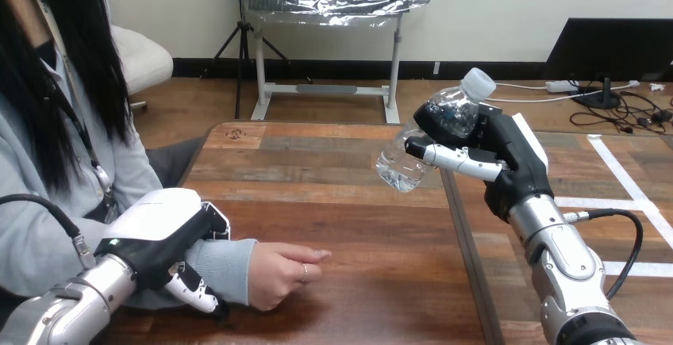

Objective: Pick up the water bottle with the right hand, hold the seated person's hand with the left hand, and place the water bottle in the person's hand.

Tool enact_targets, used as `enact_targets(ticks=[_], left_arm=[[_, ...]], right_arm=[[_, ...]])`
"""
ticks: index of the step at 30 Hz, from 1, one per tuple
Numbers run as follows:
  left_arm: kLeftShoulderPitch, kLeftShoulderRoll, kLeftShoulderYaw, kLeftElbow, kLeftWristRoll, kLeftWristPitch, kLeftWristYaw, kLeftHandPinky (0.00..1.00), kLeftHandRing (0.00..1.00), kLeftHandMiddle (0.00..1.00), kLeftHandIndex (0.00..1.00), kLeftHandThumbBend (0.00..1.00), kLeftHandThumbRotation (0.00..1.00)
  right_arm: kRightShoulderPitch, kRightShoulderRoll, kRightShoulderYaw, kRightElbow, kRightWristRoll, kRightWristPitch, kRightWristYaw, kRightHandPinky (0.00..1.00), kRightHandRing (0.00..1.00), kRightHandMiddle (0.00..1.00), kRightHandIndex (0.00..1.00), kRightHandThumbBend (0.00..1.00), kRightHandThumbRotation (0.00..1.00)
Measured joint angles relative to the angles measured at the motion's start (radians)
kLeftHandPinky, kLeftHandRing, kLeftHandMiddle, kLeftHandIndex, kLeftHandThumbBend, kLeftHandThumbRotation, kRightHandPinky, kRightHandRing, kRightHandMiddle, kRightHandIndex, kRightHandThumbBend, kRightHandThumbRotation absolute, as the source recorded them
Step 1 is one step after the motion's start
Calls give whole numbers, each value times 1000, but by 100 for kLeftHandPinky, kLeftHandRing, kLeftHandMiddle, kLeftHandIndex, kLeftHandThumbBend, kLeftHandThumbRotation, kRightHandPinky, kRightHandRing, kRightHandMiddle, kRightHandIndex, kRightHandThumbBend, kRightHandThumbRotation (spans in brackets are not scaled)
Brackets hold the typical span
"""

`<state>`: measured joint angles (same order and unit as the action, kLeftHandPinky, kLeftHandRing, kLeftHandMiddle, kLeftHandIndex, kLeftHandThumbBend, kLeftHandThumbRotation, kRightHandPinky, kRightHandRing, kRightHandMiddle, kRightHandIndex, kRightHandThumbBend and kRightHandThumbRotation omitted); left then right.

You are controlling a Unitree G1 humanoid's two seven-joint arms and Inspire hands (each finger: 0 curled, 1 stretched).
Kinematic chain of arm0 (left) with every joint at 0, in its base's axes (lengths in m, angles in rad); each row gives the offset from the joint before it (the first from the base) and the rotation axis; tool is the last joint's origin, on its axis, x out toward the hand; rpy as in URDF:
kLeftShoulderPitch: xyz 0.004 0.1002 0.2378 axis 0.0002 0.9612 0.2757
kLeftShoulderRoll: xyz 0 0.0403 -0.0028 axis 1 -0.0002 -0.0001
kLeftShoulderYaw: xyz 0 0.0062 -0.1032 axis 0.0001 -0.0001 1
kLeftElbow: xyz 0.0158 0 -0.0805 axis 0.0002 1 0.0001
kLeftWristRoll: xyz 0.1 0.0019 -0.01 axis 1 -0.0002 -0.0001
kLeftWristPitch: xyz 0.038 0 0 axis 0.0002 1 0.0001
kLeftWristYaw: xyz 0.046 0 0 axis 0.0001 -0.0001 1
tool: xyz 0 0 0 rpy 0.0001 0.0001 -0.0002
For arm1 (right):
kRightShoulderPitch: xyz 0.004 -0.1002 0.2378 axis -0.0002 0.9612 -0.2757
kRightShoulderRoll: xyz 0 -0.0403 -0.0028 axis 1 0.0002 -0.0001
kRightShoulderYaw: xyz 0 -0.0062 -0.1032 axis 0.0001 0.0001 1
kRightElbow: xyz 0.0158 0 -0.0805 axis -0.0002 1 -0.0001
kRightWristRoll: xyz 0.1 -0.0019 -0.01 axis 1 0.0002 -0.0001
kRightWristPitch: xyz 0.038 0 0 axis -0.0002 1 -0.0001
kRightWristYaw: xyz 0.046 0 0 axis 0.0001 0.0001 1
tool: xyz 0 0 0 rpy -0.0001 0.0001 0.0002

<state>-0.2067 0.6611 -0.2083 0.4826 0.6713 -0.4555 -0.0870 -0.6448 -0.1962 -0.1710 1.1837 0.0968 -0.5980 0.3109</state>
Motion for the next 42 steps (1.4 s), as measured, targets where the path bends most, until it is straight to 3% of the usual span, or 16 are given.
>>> enact_targets(ticks=[15,31,42], left_arm=[[11,0,0,-62,-2,21,-26,20,25,31,30,83,0],[-3,0,0,-80,-13,23,-48,20,25,31,30,85,0],[-29,-1,0,-97,-15,44,-95,20,25,32,32,84,0]], right_arm=[[0,5,16,4,-32,0,-3,38,43,49,49,73,0],[0,33,25,25,-64,1,-18,34,40,47,48,78,0],[0,48,53,48,-105,7,-31,33,39,47,48,79,0]])
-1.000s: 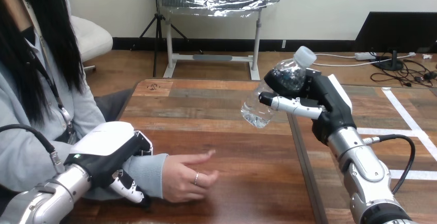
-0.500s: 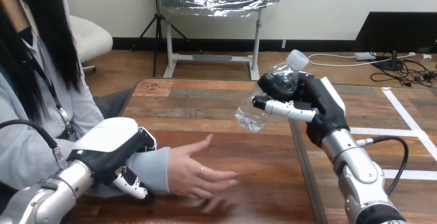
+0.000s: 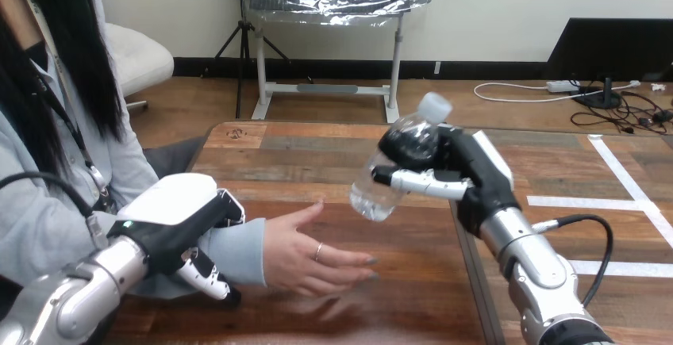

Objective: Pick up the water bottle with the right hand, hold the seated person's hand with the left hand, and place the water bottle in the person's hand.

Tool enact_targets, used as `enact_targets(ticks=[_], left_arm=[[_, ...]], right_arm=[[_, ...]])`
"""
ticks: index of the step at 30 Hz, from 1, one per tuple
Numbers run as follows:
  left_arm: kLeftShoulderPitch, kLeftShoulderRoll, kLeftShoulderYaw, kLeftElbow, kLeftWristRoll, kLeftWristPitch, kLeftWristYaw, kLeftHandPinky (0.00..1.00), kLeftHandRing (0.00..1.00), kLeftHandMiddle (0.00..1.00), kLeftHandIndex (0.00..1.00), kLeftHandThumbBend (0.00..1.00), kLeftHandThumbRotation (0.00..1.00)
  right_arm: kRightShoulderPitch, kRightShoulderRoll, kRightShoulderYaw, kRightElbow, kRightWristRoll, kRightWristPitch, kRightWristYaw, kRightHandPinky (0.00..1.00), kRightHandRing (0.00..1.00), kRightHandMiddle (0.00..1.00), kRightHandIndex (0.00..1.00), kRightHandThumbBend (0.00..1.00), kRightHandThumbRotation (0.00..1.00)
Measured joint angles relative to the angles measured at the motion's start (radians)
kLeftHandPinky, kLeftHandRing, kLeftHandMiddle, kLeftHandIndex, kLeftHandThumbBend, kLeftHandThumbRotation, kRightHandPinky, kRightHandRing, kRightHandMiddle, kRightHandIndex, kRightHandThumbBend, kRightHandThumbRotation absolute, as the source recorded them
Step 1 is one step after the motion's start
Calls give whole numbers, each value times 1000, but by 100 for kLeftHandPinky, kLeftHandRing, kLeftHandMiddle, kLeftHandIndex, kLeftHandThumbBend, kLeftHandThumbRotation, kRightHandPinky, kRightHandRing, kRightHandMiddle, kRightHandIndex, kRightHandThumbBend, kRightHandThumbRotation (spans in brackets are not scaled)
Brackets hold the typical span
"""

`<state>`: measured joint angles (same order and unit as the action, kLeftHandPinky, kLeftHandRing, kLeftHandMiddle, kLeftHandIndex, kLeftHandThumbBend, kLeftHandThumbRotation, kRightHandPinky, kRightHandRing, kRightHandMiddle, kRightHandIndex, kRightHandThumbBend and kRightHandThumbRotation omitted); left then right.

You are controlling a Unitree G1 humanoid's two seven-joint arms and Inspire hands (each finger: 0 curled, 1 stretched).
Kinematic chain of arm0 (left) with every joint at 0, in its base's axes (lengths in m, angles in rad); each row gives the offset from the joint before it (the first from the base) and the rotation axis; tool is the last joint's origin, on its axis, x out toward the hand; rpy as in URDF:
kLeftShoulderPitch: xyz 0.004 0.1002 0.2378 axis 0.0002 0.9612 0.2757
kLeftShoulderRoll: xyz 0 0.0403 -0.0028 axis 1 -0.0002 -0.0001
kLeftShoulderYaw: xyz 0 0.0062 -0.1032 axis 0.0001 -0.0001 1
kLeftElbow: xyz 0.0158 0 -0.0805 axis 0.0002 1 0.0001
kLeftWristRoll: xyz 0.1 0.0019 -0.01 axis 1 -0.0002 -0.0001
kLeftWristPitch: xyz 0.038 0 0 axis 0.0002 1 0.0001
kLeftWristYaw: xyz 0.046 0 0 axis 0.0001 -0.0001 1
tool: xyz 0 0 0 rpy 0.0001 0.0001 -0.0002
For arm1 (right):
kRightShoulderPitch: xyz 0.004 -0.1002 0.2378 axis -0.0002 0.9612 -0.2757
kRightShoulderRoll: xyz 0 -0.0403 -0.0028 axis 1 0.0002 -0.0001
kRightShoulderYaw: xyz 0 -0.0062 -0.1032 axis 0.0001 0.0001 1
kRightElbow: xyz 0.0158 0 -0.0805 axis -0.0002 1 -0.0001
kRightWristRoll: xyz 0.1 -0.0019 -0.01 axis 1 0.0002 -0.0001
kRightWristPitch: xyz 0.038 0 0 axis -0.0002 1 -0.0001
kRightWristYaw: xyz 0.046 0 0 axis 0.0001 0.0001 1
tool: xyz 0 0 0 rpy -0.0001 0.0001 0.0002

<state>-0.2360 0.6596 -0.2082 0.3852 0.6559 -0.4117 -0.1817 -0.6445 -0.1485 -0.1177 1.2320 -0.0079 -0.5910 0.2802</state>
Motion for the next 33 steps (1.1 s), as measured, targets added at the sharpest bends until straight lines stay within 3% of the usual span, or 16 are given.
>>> enact_targets(ticks=[33], left_arm=[[-83,-56,0,-9,0,45,-78,18,24,31,31,85,0]], right_arm=[[41,52,54,1,-66,1,-13,32,38,45,47,82,0]])
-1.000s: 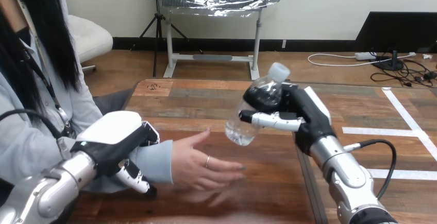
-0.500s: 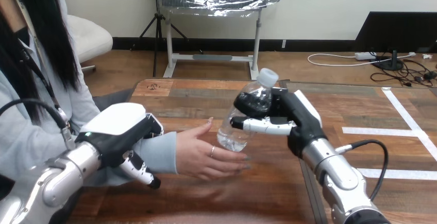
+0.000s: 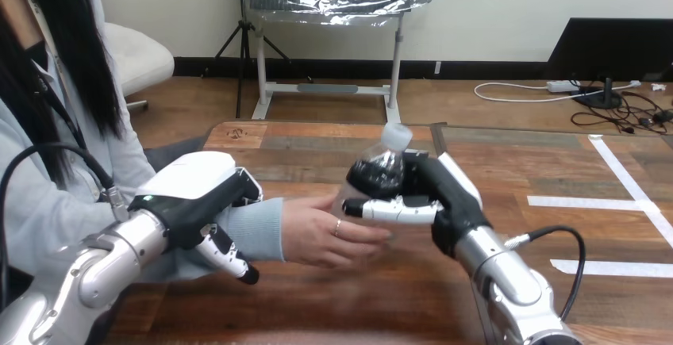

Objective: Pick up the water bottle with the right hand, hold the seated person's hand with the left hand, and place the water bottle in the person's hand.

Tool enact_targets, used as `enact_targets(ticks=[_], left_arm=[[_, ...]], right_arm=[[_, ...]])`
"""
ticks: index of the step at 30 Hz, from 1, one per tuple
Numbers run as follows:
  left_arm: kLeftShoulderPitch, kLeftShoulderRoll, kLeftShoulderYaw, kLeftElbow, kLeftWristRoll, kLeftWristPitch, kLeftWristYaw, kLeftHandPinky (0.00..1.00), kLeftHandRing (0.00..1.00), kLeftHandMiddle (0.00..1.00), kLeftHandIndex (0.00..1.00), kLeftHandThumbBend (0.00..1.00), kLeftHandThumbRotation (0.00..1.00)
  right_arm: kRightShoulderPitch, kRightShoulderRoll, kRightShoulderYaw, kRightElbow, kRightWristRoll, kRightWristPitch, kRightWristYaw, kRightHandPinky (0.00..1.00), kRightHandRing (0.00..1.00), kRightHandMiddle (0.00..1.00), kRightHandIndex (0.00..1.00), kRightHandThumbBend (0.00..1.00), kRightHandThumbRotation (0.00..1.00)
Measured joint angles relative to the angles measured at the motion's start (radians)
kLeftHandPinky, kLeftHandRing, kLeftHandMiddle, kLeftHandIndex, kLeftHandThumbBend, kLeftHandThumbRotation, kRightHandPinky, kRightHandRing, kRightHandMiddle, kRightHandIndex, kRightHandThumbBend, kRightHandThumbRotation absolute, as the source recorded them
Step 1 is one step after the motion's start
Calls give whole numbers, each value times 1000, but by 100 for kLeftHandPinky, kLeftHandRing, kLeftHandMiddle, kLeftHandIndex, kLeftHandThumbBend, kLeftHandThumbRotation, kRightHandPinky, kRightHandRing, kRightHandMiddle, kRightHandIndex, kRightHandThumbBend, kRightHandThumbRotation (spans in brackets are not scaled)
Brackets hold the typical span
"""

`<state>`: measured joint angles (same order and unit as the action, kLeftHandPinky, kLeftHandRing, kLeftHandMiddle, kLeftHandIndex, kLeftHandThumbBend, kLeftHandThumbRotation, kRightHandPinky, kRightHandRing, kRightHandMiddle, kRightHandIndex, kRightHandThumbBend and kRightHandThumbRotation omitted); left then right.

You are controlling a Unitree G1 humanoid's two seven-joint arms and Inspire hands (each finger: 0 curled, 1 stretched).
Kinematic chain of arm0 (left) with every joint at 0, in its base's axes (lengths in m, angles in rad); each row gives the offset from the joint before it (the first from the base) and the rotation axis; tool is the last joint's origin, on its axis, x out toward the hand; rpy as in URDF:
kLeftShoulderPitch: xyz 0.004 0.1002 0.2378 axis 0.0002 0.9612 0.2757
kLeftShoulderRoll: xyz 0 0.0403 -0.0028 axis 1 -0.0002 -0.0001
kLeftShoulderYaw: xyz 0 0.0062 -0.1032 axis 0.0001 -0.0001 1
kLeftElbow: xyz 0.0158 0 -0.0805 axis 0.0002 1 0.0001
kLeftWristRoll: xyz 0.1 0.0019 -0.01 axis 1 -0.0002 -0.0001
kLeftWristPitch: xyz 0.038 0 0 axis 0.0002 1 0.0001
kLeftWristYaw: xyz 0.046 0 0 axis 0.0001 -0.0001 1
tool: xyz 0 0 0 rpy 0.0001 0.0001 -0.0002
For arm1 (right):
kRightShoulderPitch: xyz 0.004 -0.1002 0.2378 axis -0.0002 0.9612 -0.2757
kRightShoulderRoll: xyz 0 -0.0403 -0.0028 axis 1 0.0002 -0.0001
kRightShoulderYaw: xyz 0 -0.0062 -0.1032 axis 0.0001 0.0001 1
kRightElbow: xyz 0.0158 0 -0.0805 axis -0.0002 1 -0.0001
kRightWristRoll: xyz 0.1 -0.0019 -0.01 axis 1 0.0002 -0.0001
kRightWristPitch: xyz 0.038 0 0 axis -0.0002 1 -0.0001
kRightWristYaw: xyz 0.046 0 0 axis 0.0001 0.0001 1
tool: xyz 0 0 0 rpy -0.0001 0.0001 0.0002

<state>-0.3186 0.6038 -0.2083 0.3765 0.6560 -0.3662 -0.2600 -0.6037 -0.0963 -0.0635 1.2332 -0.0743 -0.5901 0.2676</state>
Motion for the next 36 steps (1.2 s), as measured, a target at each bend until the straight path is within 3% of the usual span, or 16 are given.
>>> enact_targets(ticks=[21,36], left_arm=[[-7,-33,-3,-2,3,25,-10,19,24,31,31,88,0],[-7,-39,-9,-1,6,35,-17,20,25,32,31,88,0]], right_arm=[[66,25,19,0,-7,0,-41,32,37,45,47,81,0],[76,34,21,0,-7,0,-62,32,36,45,47,79,0]])
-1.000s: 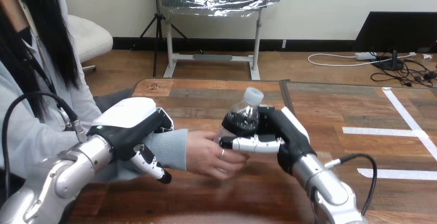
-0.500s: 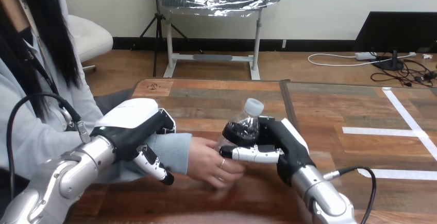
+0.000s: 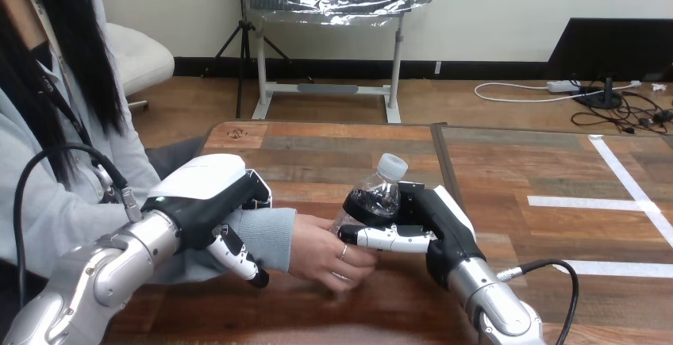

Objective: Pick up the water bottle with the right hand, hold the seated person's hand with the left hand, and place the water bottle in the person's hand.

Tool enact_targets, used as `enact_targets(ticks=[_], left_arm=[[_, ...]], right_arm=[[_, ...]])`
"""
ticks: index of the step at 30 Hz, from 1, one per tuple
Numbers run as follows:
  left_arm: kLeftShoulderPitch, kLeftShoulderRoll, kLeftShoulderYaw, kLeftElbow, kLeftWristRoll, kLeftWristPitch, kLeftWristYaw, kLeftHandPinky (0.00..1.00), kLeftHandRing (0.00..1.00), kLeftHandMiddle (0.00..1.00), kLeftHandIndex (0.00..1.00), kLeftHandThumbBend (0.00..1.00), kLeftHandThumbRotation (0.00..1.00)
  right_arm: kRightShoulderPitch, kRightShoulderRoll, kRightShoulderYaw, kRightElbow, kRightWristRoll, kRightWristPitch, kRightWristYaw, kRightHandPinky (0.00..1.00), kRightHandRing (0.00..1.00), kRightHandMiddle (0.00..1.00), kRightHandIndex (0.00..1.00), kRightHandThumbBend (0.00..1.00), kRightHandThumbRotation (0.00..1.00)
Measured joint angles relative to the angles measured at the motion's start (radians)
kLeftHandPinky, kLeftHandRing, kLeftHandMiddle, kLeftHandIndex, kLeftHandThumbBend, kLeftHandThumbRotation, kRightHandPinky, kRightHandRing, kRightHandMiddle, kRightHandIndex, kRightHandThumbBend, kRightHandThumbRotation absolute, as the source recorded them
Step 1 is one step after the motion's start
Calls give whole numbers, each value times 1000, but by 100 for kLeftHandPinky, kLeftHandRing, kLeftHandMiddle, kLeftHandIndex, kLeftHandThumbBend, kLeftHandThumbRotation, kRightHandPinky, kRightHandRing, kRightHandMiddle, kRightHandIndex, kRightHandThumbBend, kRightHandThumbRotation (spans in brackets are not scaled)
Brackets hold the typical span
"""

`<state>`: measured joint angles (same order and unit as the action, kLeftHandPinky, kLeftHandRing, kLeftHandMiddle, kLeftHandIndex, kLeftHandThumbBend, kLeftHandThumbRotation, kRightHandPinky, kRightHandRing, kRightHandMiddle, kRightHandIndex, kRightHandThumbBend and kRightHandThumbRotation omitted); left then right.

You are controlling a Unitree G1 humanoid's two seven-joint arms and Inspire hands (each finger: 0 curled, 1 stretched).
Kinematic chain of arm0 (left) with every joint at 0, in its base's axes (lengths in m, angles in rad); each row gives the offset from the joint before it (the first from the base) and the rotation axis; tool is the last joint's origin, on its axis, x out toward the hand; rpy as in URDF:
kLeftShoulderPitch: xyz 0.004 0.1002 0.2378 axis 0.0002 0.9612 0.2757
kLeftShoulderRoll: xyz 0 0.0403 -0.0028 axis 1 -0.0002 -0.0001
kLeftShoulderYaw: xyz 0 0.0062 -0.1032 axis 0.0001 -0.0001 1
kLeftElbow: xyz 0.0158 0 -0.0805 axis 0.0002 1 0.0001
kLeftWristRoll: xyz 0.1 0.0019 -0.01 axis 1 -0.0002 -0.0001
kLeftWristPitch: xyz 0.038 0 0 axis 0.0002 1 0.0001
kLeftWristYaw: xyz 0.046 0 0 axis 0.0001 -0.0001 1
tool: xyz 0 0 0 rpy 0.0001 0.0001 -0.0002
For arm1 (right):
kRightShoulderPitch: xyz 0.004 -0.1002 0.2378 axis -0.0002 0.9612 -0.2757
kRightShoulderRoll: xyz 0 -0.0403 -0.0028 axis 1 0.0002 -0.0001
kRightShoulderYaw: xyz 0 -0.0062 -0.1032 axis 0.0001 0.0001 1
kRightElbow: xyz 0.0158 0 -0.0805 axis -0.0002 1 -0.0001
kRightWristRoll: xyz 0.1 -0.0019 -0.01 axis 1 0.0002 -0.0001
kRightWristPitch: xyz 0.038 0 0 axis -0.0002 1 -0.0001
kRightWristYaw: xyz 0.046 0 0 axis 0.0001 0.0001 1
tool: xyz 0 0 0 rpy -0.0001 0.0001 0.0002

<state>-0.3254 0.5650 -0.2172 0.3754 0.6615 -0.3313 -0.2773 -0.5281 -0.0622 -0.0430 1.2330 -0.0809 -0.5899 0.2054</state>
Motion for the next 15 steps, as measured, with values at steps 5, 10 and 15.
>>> enact_targets(ticks=[5,10,15], left_arm=[[0,-2,0,0,1,1,0,20,25,32,31,88,0],[0,-6,0,0,5,4,0,19,24,31,31,87,0],[0,-11,0,0,9,9,0,19,24,31,31,87,0]], right_arm=[[0,1,1,0,0,0,-9,32,37,45,47,79,0],[0,2,3,0,0,0,-19,32,37,46,47,81,0],[0,4,4,0,0,1,-27,32,38,46,48,80,0]])
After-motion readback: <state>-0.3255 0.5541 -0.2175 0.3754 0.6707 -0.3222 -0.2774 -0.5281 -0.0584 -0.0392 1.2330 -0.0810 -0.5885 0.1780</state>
